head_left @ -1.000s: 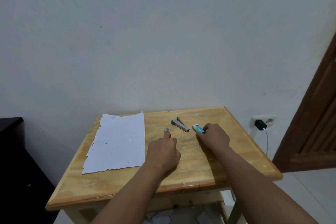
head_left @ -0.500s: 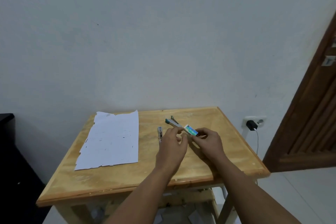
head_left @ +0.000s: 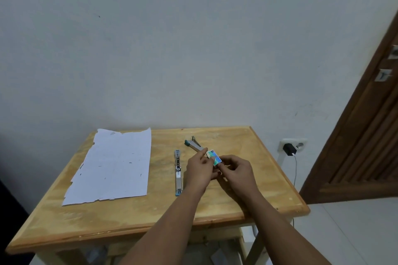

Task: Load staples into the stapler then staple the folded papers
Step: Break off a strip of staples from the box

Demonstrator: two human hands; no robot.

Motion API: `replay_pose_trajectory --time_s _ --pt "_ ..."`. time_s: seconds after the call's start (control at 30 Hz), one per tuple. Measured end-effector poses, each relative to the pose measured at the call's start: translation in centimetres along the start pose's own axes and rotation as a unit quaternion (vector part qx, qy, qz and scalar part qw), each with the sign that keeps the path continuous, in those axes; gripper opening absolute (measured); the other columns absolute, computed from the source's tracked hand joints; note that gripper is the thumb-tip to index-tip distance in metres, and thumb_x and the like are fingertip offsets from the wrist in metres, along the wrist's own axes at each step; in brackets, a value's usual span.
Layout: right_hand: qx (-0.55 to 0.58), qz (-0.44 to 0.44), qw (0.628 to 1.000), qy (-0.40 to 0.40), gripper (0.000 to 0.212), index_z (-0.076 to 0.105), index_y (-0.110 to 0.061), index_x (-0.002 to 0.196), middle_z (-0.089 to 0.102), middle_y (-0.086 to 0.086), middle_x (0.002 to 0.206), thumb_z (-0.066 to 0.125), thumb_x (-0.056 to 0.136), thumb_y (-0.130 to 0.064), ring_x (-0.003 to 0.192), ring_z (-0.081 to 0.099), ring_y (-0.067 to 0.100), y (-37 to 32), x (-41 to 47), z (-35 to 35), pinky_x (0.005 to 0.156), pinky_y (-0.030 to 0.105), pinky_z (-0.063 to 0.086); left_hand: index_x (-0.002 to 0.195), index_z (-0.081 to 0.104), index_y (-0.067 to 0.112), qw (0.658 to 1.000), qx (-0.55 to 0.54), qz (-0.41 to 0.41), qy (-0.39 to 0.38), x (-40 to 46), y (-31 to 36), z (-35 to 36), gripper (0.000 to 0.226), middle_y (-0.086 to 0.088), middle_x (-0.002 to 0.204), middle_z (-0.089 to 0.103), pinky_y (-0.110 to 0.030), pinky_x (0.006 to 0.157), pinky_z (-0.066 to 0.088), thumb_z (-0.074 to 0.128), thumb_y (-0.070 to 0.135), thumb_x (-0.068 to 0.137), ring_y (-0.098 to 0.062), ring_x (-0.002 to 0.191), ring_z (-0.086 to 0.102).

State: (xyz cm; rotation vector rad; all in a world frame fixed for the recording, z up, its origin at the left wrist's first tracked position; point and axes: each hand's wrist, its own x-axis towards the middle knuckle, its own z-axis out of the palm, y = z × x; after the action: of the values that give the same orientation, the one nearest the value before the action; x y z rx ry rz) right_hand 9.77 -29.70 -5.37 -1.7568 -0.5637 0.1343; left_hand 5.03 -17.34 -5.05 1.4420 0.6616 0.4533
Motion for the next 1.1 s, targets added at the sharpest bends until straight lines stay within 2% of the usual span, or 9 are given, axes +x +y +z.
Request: replay_pose_trajectory --time_s 0.13,0.33,0.4,0.5,0.6,0.7,0.8,0.93,1.1 --pt "-0.012 0.002 0.999 0.032 0.01 0.073 -0.023 0.105 0.074 -0.004 0.086 0.072 0.096 -0.019 0.077 0.074 0.009 0.1 0.3 0.0 0.065 0.025 0.061 0.159 0.043 0.024 0.997 -0.051 -0.002 -0.056 -0.6 0.3 -0.4 0.062 0.01 0.107 0.074 -0.047 0.08 0.068 0.064 0.006 0.104 -0.016 0.089 0.08" --pt "-0.013 -0.005 1.0 -0.01 0.051 0.053 -0.036 0.139 0.065 -0.003 0.107 0.066 0.096 -0.012 0.088 0.07 0.017 0.1 0.4 0.2 0.065 0.027 0.062 0.158 0.045 0.025 0.997 -0.046 0.011 -0.064 -0.7 0.3 -0.7 0.059 0.003 0.13 0.07 -0.048 0.083 0.067 0.061 0.006 0.105 -0.019 0.102 0.078" --pt "0.048 0.009 0.999 0.005 0.046 0.059 -0.031 0.137 0.067 0.002 0.109 0.062 0.098 -0.007 0.093 0.069 0.022 0.0 0.5 -0.2 0.068 0.029 0.062 0.154 0.053 0.024 0.996 -0.046 0.018 -0.071 -1.0 0.4 -0.7 0.051 0.001 0.13 0.07 -0.043 0.079 0.068 0.058 0.006 0.106 -0.019 0.1 0.078" --pt "0.072 0.019 0.996 0.044 0.024 0.072 -0.02 0.125 0.074 0.002 0.104 0.064 0.102 -0.016 0.091 0.07 0.016 -0.4 0.7 -0.6 0.065 0.017 0.055 0.146 0.061 0.027 0.994 0.001 0.044 -0.096 -1.6 0.6 -0.7 0.043 0.0 0.128 0.069 -0.03 0.069 0.065 0.056 0.01 0.108 -0.019 0.094 0.075" --pt "0.082 0.026 0.995 0.057 0.013 0.079 -0.018 0.107 0.078 0.0 0.094 0.067 0.1 -0.019 0.078 0.067 0.009 -0.3 0.9 -0.7 0.064 0.017 0.054 0.143 0.064 0.029 0.994 0.026 0.052 -0.097 -1.8 0.6 -0.8 0.039 0.003 0.124 0.066 -0.026 0.065 0.062 0.054 0.013 0.109 -0.018 0.081 0.07" --pt "0.108 0.04 0.991 0.062 0.01 0.08 -0.012 0.099 0.077 0.006 0.09 0.071 0.097 -0.015 0.066 0.064 0.004 -0.3 1.1 -1.3 0.061 0.018 0.054 0.141 0.066 0.028 0.993 0.044 0.051 -0.101 -1.8 0.3 -0.6 0.038 0.007 0.119 0.061 -0.022 0.062 0.06 0.053 0.012 0.109 -0.02 0.088 0.07" --pt "0.138 0.059 0.986 0.071 0.01 0.08 -0.008 0.101 0.076 0.012 0.087 0.073 0.096 -0.012 0.062 0.062 0.007 -0.3 1.3 -1.8 0.056 0.017 0.052 0.138 0.069 0.025 0.995 0.021 0.041 -0.093 -1.5 0.1 -0.6 0.037 -0.003 0.126 0.065 -0.028 0.064 0.064 0.052 0.01 0.109 -0.023 0.1 0.072" --pt "0.125 0.052 0.988 0.079 0.009 0.078 -0.01 0.104 0.077 0.01 0.091 0.073 0.096 -0.011 0.067 0.066 0.008 0.1 1.4 -1.8 0.058 0.017 0.053 0.135 0.068 0.022 0.998 -0.03 0.014 -0.059 -1.2 0.1 -1.0 0.032 -0.009 0.111 0.074 -0.041 0.069 0.068 0.053 0.012 0.109 -0.021 0.093 0.079" --pt "0.072 0.017 0.996 0.051 0.012 0.072 -0.014 0.109 0.077 0.004 0.088 0.071 0.097 -0.011 0.078 0.074 0.006 0.5 1.2 -0.9 0.066 0.021 0.058 0.13 0.068 0.02 0.995 -0.094 0.008 -0.037 -1.2 0.1 -1.3 0.027 -0.011 0.117 0.074 -0.045 0.072 0.068 0.056 0.01 0.108 -0.019 0.093 0.081"
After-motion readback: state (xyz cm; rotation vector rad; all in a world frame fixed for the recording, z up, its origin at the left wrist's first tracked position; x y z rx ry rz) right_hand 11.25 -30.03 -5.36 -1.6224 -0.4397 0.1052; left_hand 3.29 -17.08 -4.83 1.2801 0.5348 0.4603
